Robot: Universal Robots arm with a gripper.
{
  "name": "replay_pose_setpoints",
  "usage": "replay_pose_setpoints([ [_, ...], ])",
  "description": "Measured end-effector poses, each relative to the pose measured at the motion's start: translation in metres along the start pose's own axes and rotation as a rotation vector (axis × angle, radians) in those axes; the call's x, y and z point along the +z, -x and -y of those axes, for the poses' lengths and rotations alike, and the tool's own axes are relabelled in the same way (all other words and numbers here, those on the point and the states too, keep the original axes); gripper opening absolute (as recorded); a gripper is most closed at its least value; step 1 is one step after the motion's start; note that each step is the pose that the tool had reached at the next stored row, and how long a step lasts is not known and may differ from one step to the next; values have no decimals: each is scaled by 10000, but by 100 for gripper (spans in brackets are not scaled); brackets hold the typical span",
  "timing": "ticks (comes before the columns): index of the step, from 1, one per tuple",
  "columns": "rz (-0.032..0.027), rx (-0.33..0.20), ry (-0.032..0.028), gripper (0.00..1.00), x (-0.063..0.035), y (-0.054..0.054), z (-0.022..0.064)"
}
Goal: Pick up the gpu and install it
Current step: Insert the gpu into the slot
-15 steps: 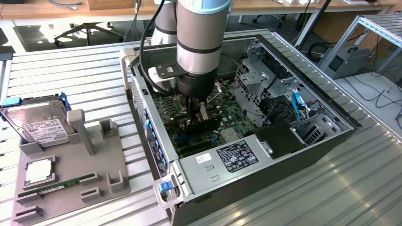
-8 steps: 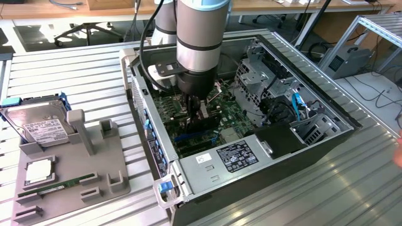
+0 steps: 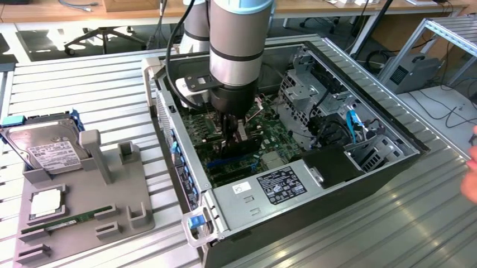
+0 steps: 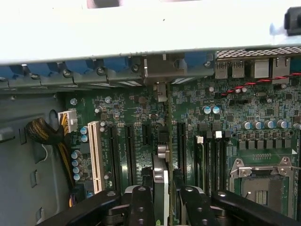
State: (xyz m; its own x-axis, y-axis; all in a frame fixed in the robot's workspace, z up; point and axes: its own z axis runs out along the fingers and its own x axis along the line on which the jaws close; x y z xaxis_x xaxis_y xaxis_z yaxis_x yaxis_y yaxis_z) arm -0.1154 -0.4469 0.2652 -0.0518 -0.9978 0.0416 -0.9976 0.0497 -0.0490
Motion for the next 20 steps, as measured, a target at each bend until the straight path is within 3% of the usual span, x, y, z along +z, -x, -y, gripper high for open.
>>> replay_pose_setpoints([
  [20,0,0,0,27,39,-1,-2],
])
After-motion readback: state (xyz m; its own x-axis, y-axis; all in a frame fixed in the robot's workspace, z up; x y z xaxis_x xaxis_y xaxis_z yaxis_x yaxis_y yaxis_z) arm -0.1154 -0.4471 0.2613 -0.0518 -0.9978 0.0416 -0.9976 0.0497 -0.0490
